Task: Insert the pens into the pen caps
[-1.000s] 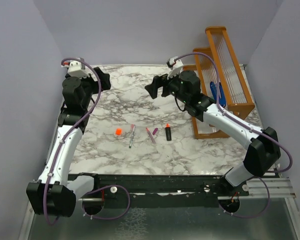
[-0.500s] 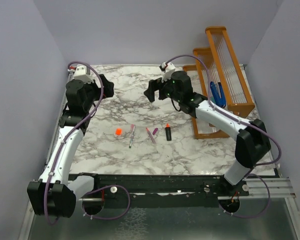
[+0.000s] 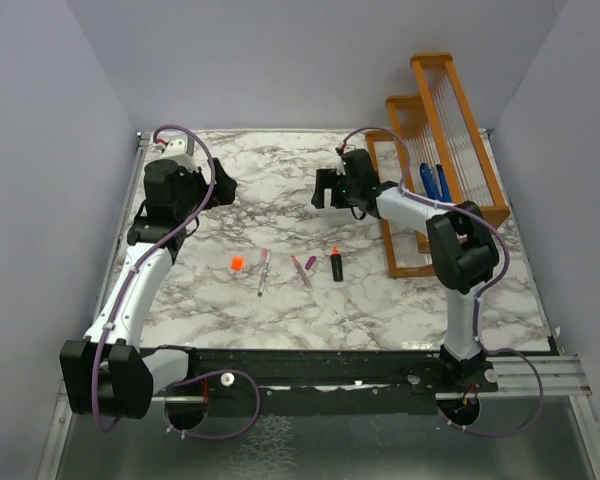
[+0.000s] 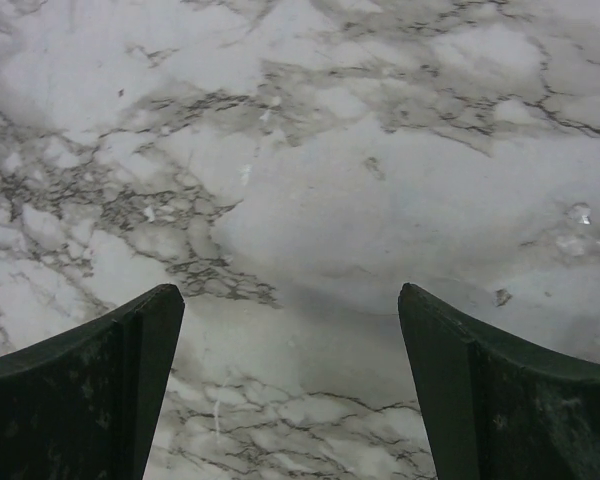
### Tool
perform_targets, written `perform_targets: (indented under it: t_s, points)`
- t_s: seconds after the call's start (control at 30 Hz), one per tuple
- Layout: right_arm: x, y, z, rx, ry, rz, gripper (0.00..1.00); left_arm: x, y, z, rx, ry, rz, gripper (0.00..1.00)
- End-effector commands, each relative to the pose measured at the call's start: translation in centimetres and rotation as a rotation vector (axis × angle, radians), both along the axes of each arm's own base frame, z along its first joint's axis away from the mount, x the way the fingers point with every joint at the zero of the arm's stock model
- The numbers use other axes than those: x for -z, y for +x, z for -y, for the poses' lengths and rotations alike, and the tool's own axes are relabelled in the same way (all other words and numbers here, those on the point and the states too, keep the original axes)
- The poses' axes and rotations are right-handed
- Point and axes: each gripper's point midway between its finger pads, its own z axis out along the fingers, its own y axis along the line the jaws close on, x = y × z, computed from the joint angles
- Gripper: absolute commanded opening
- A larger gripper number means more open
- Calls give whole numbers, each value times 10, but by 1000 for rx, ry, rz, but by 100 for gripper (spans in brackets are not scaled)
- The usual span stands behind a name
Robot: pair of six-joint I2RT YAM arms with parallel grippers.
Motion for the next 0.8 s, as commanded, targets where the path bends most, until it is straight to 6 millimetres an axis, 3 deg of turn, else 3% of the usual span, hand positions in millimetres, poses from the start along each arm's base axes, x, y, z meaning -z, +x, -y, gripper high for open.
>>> perform_targets:
  t_s: [0.0, 0.37, 0.53, 0.77]
  points:
    - [23, 14, 29, 102, 25, -71, 94, 14, -2, 4, 32, -1, -43, 99]
    - [65, 8, 98, 257, -47, -158, 95, 21, -3, 5, 35, -10, -66, 99]
    - [85, 2, 139, 353, -101, -193, 96, 24, -1, 8, 43, -20, -77, 99]
    - [94, 2, 186, 451, -118, -213, 96, 28, 0, 11, 57, -31, -94, 99]
